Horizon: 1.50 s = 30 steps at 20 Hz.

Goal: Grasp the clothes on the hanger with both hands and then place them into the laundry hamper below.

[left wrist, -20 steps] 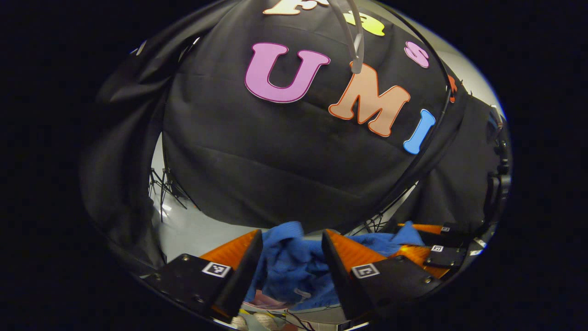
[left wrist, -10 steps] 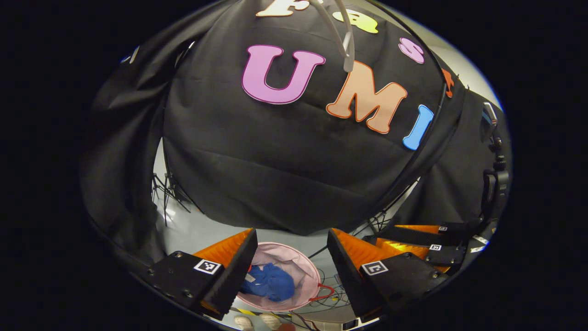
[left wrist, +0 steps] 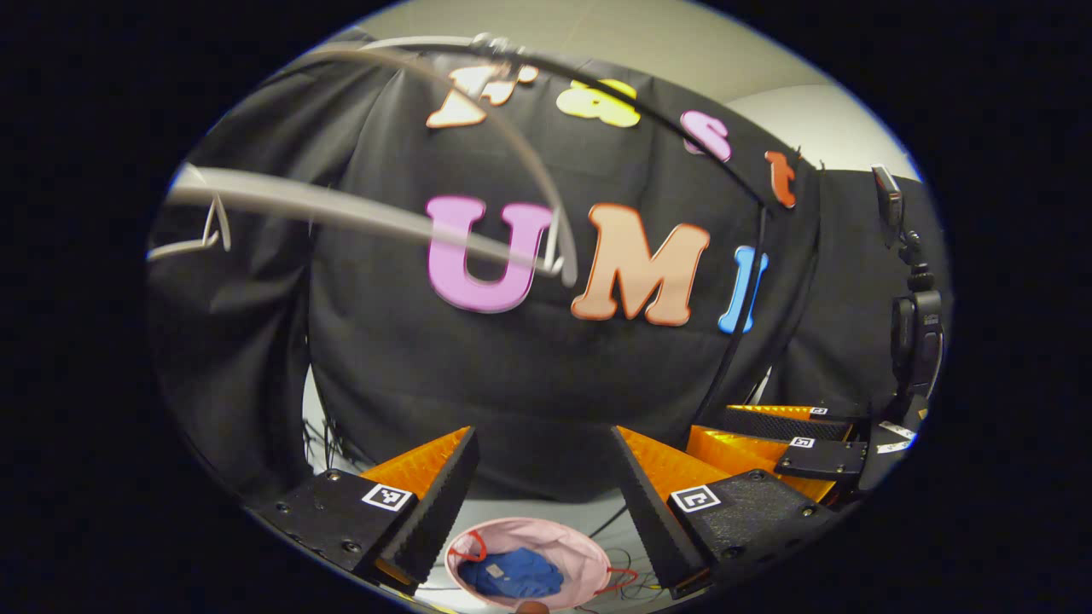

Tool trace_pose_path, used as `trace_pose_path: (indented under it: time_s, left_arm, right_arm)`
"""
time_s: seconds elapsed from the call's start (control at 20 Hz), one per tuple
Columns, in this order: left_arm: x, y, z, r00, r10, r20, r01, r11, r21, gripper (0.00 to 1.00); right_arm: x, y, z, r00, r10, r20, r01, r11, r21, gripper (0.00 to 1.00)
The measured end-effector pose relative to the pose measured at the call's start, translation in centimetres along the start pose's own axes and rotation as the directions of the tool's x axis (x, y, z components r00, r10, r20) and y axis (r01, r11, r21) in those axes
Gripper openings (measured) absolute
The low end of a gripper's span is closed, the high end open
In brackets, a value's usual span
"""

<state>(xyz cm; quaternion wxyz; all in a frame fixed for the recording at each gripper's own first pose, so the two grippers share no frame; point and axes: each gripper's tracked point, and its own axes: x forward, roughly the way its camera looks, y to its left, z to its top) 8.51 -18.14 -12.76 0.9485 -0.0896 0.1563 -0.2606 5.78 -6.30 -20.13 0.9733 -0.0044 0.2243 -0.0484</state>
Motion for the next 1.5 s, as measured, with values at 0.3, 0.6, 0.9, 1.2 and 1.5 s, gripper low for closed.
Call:
trace_pose_path:
  time_s: [0.3,0.6,0.9,1.2,1.5]
  left_arm:
    - [-3.6,-3.6,10.6,0.976,-0.055,0.21,0.044,0.997,0.058,0.89]
    - [-6.3,-3.7,14.8,0.962,-0.031,0.271,0.008,0.996,0.085,0.93]
    - [-7.9,-3.9,16.4,0.946,-0.02,0.323,-0.019,0.993,0.116,0.93]
    - [-8.3,-6.4,16.0,0.947,-0.086,0.31,0.044,0.989,0.138,0.95]
    - [-6.1,-10.6,13.5,0.952,-0.122,0.281,0.082,0.985,0.151,0.93]
  right_arm:
    - [-5.7,-0.6,12.5,0.963,-0.035,0.267,0.034,0.999,0.009,0.55]
    - [-9.5,-0.7,17.7,0.927,-0.055,0.37,0.051,0.998,0.021,0.73]
    - [-11.7,-1.9,18.3,0.911,-0.116,0.395,0.101,0.993,0.06,1.0]
    - [-14.8,-4.9,17.9,0.9,-0.205,0.384,0.188,0.979,0.082,0.98]
    - [-17.2,-10.6,15.9,0.89,-0.262,0.372,0.246,0.965,0.089,1.0]
